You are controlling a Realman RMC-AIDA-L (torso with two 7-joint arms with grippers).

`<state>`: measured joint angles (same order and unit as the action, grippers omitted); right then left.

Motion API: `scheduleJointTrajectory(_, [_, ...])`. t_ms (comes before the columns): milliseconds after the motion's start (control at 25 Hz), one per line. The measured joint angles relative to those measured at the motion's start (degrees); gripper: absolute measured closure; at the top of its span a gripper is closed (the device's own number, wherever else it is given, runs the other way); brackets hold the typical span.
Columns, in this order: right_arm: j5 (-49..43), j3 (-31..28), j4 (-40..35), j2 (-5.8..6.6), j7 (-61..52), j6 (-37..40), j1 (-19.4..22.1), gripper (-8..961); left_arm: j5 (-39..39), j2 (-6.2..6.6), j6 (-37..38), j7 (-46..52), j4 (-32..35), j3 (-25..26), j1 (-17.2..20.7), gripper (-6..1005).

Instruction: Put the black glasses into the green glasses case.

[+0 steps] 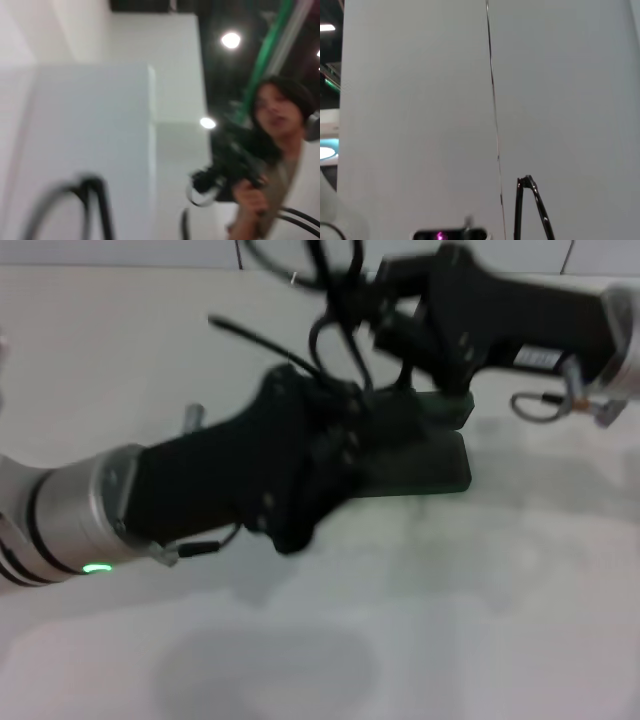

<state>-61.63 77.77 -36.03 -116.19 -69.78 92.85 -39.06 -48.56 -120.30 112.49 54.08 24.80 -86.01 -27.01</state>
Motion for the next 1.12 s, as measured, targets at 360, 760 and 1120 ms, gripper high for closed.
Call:
scheduleJointTrajectory(360, [0.62,2.49,-0.25,0.01,0.54,-1.02,1.62,842,2.99,0.18,-0.6,0.25,-4.18,0.6,-0.27,966])
scheduleJointTrajectory(760, [0.44,4.93,-0.51,0.1,0.58,-2.56,1.05,839,4.56,0.23,-2.08,0.94,-6.42,0.62,-0.37,966])
scheduleJointTrajectory(1120, [-0.1,4.58,-0.95,0.64,0.61,-5.12,1.54,837,3.28,0.77,-2.0,0.94,-6.59,0.32,0.28,966])
